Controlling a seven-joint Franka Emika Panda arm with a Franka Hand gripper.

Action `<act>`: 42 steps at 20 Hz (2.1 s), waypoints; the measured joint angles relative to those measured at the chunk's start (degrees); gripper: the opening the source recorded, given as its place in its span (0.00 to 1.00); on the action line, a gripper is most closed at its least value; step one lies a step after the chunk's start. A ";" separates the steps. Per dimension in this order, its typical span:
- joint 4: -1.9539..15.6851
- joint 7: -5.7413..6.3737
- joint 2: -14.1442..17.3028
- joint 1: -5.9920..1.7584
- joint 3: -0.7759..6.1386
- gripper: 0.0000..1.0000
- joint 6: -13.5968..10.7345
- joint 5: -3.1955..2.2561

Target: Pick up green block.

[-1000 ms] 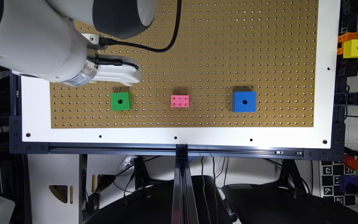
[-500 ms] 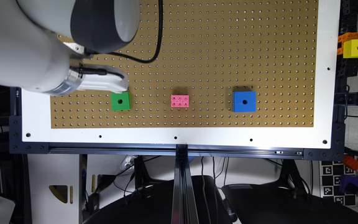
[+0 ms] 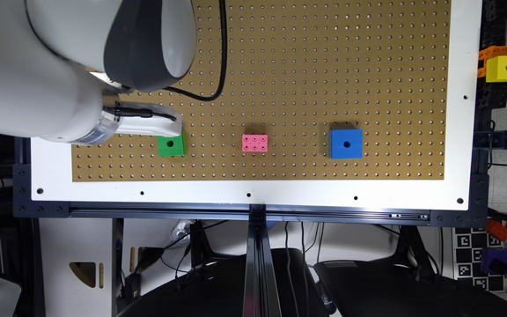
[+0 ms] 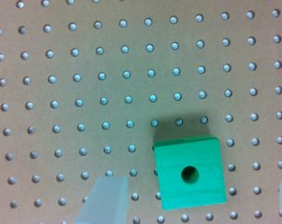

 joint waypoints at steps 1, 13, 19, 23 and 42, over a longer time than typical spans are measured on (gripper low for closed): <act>0.01 0.00 0.47 0.00 0.00 1.00 0.33 0.00; 0.40 0.00 5.35 0.11 0.14 1.00 4.17 -0.04; 1.07 0.00 5.85 0.28 0.70 1.00 4.24 -0.04; 1.80 0.00 8.89 0.33 0.71 1.00 6.31 -0.04; 3.69 0.00 12.86 0.63 0.81 1.00 8.20 -0.04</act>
